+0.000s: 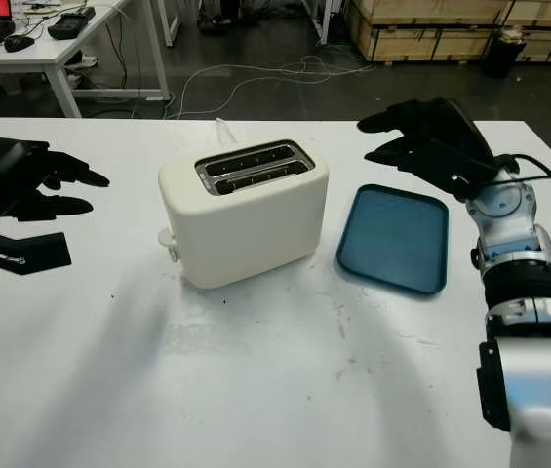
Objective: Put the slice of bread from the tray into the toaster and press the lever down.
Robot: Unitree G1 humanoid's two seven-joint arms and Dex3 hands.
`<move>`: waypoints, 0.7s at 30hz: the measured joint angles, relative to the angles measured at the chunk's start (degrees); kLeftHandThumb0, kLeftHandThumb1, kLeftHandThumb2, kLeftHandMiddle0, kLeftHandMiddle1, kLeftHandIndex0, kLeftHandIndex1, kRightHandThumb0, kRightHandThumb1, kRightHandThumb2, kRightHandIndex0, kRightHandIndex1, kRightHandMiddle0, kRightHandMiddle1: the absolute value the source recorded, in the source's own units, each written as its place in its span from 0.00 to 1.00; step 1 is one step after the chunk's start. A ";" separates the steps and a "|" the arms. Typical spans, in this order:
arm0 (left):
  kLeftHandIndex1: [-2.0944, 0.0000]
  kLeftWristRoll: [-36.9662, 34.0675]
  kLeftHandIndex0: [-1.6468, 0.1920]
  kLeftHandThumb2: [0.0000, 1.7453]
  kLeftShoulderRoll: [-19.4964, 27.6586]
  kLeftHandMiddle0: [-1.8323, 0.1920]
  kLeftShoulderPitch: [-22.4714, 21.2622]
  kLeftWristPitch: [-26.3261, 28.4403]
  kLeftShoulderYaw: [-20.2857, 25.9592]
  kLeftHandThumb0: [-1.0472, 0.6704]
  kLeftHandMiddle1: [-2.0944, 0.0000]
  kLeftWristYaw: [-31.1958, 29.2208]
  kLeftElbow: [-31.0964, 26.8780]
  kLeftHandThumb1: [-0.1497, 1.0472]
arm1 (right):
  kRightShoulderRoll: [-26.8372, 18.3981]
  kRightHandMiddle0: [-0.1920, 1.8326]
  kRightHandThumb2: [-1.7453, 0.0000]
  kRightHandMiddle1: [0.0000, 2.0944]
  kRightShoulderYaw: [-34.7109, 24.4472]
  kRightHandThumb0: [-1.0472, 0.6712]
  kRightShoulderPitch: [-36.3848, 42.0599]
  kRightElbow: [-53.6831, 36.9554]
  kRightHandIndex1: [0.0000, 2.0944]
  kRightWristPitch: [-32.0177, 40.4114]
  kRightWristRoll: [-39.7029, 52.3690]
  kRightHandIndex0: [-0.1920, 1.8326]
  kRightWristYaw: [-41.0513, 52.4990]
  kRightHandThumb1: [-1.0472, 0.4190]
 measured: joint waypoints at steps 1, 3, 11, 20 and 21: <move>0.99 0.00 0.34 0.00 -0.04 0.60 -0.87 0.22 -0.03 0.29 0.43 -0.01 0.19 0.87 | -0.01 0.59 1.00 0.01 0.46 0.27 -0.31 -0.01 0.05 -0.08 -0.44 0.65 0.00 0.19; 0.99 0.02 0.33 0.00 -0.08 0.59 -2.35 0.48 -0.05 0.29 0.41 -0.01 0.53 0.86 | -0.01 0.59 1.00 0.01 1.21 0.27 -0.48 -0.10 0.05 -0.10 -0.96 0.65 -0.01 0.20; 0.98 0.53 0.32 0.00 -2.97 0.58 -2.68 2.81 0.04 0.29 0.41 2.92 -0.50 0.85 | 0.00 0.59 1.00 0.00 1.72 0.29 -0.42 -0.38 0.06 -0.43 -1.04 0.64 -0.01 0.20; 0.98 0.68 0.33 0.00 -3.67 0.57 0.10 6.19 0.12 0.30 0.49 3.51 -3.02 0.87 | -0.77 0.57 1.00 0.00 1.58 0.29 1.69 -4.31 0.08 0.24 -1.05 0.62 -0.05 0.17; 0.98 0.70 0.32 0.00 -3.48 0.56 0.27 6.27 0.12 0.30 0.50 3.41 -3.07 0.87 | -0.88 0.57 1.00 0.00 1.57 0.29 1.99 -4.77 0.08 0.48 -1.05 0.62 -0.05 0.17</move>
